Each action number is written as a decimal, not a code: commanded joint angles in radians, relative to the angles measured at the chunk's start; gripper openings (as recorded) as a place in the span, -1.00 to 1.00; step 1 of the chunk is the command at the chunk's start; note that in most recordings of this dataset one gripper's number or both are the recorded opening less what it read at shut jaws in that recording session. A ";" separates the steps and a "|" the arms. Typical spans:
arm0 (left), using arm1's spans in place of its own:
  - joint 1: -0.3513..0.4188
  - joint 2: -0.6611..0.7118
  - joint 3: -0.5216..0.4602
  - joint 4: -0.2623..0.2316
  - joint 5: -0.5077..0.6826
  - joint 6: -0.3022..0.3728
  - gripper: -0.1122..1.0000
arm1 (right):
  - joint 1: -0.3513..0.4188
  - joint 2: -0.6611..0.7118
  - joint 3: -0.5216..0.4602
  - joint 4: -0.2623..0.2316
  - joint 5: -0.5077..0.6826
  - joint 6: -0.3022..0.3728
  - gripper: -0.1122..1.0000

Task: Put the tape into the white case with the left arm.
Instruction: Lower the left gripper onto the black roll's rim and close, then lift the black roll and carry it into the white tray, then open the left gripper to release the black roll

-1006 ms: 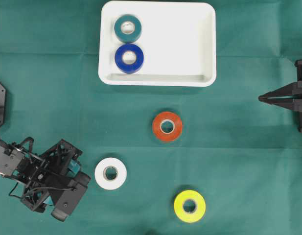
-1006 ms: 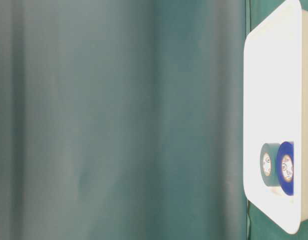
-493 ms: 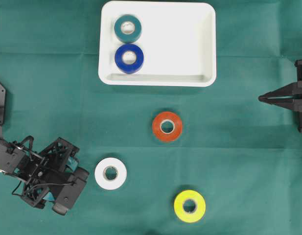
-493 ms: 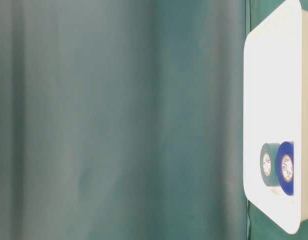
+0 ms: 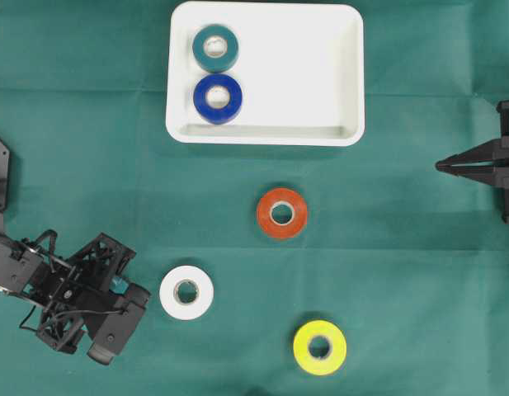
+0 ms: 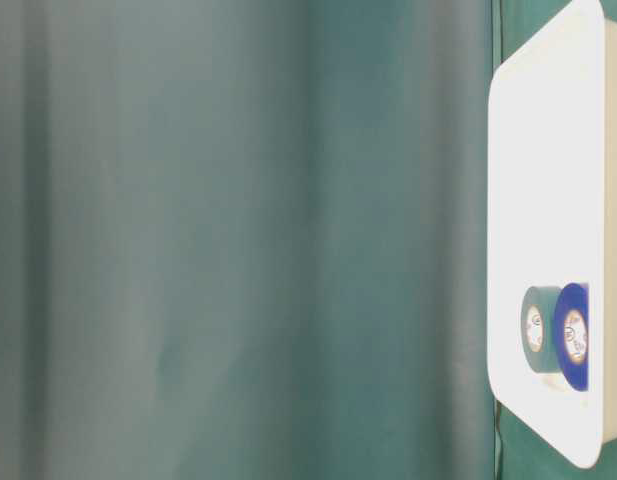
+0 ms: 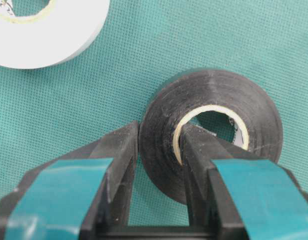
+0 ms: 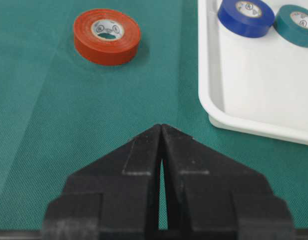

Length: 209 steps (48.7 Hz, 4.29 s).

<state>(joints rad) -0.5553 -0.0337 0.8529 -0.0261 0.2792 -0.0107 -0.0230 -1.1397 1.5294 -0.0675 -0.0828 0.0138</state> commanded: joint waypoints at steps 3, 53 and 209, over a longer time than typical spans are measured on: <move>-0.006 -0.031 -0.031 -0.002 0.002 -0.003 -0.40 | 0.000 0.006 -0.011 -0.002 -0.009 0.002 -0.97; 0.436 -0.161 -0.244 0.003 0.169 0.074 -0.40 | 0.000 0.006 -0.011 -0.002 -0.009 0.009 -0.97; 0.675 -0.295 -0.104 -0.003 -0.060 0.189 0.75 | 0.000 0.005 -0.005 -0.002 -0.014 0.011 -0.97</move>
<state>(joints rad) 0.1319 -0.2654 0.7256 -0.0245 0.2454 0.1841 -0.0230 -1.1413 1.5340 -0.0675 -0.0859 0.0230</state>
